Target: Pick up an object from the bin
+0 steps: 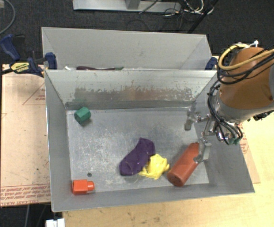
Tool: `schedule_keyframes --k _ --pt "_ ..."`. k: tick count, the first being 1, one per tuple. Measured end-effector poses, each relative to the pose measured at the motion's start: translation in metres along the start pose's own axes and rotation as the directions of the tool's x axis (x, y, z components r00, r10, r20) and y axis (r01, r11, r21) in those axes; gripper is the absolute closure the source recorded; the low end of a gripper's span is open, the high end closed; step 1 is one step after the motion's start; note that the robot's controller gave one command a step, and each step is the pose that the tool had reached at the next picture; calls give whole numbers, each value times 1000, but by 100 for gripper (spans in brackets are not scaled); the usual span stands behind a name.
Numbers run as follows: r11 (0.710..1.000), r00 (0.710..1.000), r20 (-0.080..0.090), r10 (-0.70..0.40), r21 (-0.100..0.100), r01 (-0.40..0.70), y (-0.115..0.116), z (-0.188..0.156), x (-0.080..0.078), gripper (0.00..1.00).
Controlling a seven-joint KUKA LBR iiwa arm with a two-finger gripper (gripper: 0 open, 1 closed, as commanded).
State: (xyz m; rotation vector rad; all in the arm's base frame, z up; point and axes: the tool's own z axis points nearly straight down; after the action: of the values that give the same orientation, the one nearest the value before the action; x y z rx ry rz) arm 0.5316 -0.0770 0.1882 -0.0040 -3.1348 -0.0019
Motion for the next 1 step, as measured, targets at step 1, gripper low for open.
schedule_keyframes --k 1 --pt "1000 1000 8 -3 1 3 0 -5 -2 0"
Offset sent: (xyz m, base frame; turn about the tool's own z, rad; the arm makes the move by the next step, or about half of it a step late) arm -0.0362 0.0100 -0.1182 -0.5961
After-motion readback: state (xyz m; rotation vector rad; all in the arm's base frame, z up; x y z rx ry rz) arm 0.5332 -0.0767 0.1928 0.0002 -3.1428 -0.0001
